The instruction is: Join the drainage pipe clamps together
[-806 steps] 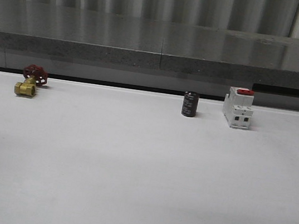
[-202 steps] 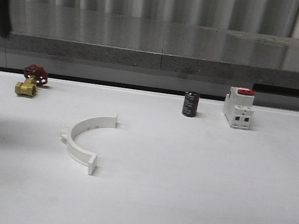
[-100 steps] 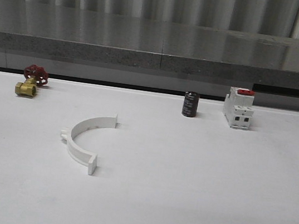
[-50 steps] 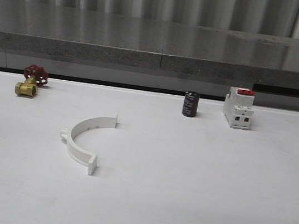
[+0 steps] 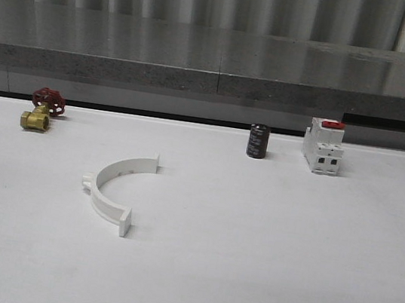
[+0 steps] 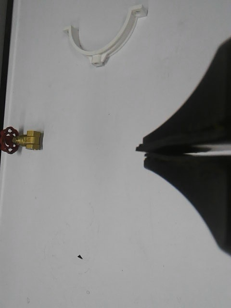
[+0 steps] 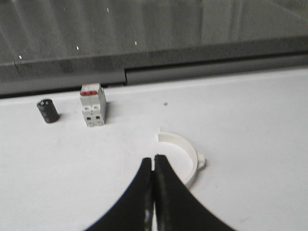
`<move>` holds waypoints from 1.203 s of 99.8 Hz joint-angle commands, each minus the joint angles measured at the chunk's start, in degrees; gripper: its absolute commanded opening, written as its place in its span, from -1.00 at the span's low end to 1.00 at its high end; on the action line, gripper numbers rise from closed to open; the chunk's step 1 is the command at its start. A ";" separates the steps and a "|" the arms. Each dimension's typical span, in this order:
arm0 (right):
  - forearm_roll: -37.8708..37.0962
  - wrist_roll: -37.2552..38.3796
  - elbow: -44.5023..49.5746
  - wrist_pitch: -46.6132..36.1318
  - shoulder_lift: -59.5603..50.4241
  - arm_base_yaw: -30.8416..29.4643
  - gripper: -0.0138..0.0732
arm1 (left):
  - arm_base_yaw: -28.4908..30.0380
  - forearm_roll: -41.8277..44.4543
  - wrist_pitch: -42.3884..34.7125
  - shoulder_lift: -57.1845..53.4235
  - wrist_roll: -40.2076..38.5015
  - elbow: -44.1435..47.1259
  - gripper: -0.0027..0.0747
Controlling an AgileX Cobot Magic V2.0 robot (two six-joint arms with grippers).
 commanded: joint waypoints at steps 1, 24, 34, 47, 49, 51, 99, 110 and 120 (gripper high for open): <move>-0.31 -0.48 -8.55 2.85 8.94 -0.23 -0.84 | -0.44 -0.65 -3.47 0.01 -0.04 -1.65 -0.98; -0.31 -0.48 -21.56 7.45 25.86 -0.23 -0.84 | -0.44 -0.65 -3.47 0.01 -0.04 -1.65 -0.98; -0.31 -0.48 -24.25 7.20 29.96 -0.23 -0.84 | -0.44 -0.65 -3.47 0.01 -0.04 -1.65 -0.98; -0.12 -0.48 -24.89 7.93 33.48 -0.23 -0.84 | -0.44 -0.65 -3.47 0.01 -0.04 -1.65 -0.98; -0.04 -0.48 -24.89 8.18 33.86 -0.23 -0.84 | -0.44 -0.65 -3.47 0.01 -0.04 -1.65 -0.98; -0.04 -0.48 -24.89 8.69 34.20 -0.23 -0.84 | -0.44 -0.65 -3.47 0.01 -0.04 -1.65 -0.98; 0.51 -0.97 -25.03 15.83 35.60 -0.23 0.60 | -0.44 -0.65 -3.47 0.01 -0.04 -1.65 -0.98; 1.22 -0.97 -27.78 21.26 37.82 -0.23 0.60 | -0.44 -0.65 -3.47 0.01 -0.04 -1.65 -0.98; 1.17 -1.03 -32.19 24.03 41.86 -0.23 0.60 | -0.44 -0.65 -3.47 0.01 -0.04 -1.65 -0.98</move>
